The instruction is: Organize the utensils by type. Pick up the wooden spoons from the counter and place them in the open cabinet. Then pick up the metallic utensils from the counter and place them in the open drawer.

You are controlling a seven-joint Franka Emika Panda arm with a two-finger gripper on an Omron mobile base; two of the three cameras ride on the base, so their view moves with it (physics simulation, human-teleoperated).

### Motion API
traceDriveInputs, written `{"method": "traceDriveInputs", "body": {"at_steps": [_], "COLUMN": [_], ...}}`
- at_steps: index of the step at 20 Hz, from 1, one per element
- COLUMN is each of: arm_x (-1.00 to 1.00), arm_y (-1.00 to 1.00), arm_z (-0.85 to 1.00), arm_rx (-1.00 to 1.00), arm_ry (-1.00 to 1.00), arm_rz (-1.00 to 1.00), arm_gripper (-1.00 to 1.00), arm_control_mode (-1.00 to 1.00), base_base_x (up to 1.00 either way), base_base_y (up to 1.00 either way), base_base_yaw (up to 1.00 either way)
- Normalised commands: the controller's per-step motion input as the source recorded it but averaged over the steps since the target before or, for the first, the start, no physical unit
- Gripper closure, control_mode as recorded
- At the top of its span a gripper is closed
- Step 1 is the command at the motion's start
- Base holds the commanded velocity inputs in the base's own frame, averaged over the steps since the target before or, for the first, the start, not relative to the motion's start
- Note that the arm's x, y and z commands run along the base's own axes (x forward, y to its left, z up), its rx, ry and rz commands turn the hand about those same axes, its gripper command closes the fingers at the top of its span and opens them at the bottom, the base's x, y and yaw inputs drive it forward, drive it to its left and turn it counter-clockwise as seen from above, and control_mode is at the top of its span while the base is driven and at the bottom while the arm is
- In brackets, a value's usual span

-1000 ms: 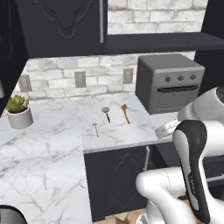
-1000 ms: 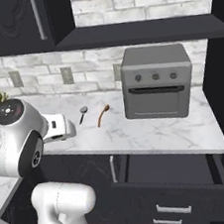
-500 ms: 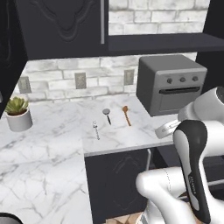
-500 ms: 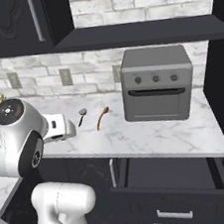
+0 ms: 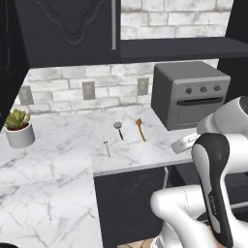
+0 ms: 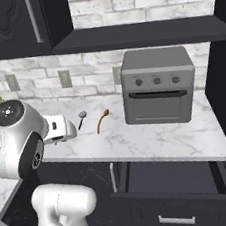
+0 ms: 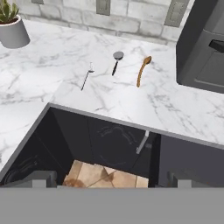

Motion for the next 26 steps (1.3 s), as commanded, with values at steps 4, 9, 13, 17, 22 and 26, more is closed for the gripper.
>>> {"method": "traceDriveInputs", "body": {"at_steps": [4,9,13,17,22,26], "arm_x": [0.00,0.07,0.60,0.77,0.75,0.68], "arm_y": [0.00,0.02,0.11,0.14,0.03,0.00], "arm_z": [0.00,0.00,-0.01,-0.02,-0.18,-0.40], "arm_rx": [0.00,-0.02,-0.07,-0.07,-0.01,0.00], "arm_ry": [0.00,0.00,0.02,0.03,0.14,0.33], "arm_rz": [0.00,0.00,-0.05,-0.11,-0.07,-0.09], "arm_gripper": [-1.00,-1.00,-1.00,-1.00,-1.00,-1.00], "arm_control_mode": [1.00,-1.00,-1.00,-1.00,-1.00,-1.00], "base_base_x": [0.02,0.05,0.00,0.00,0.00,0.00], "base_base_y": [0.01,0.01,0.00,0.00,0.00,0.00], "base_base_yaw": [0.00,0.00,0.00,0.00,0.00,0.00]}}
